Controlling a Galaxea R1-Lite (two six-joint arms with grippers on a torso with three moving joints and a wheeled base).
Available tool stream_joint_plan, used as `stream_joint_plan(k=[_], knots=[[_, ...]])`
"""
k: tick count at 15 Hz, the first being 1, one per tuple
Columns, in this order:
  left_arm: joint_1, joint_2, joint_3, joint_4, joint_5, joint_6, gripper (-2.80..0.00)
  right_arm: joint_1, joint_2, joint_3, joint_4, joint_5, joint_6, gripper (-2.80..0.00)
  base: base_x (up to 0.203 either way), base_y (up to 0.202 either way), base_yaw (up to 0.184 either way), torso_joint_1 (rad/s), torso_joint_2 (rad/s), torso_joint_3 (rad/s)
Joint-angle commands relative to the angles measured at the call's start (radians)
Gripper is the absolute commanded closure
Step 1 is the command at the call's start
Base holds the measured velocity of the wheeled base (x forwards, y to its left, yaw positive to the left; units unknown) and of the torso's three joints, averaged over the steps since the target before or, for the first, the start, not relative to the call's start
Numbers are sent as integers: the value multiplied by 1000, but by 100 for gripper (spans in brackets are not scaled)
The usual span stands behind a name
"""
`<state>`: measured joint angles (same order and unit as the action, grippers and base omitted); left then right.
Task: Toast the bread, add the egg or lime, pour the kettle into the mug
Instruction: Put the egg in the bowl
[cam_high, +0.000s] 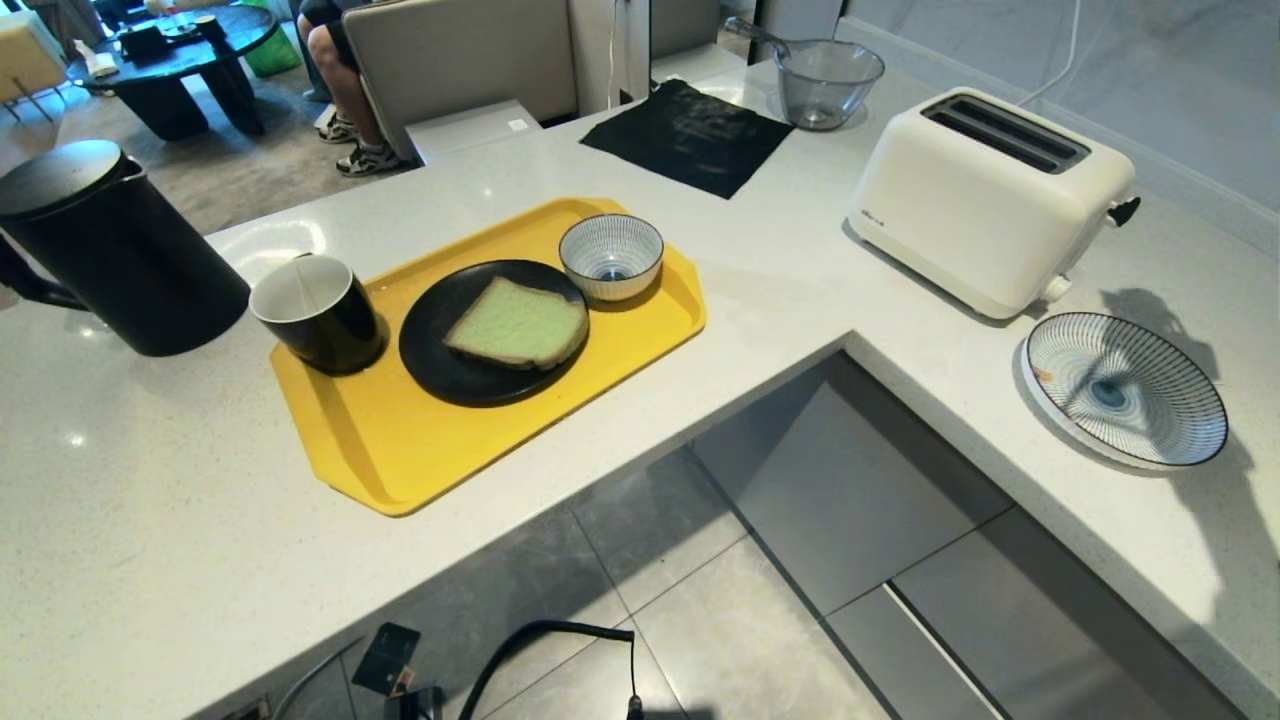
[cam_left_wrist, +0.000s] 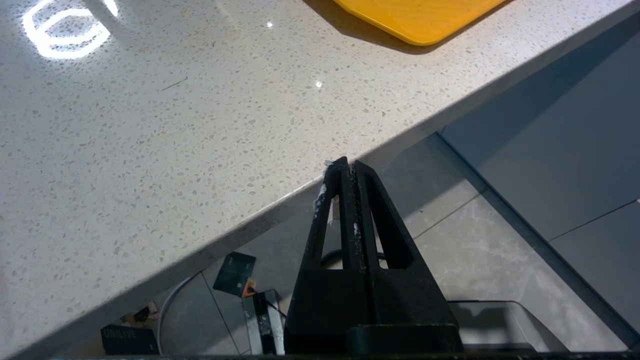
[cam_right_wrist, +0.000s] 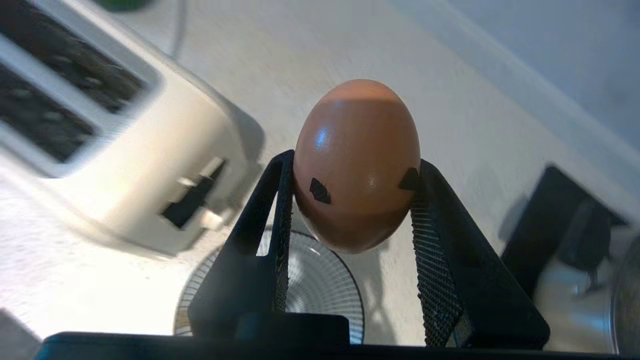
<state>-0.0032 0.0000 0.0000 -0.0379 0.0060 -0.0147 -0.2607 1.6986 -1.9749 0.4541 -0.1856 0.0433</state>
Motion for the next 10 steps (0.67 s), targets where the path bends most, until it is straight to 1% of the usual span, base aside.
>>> stream_joint_plan(k=[1,3,5,6,10], knots=[[0,0,14,0,0,-1,0,33,-45,1,-22,27,-28,0,0,0,0,0,0,0],[0,0,14,0,0,-1,0,108,-75,1,-58,84,-42,0,0,0,0,0,0,0],[0,0,14,0,0,-1,0,216,-102,1,-72,154,-47,0,0,0,0,0,0,0],[0,0,14,0,0,-1,0,275,-109,1,-75,173,-60,0,0,0,0,0,0,0],[0,0,14,0,0,-1,0,527,-112,1,-77,186,-116,0,0,0,0,0,0,0]])
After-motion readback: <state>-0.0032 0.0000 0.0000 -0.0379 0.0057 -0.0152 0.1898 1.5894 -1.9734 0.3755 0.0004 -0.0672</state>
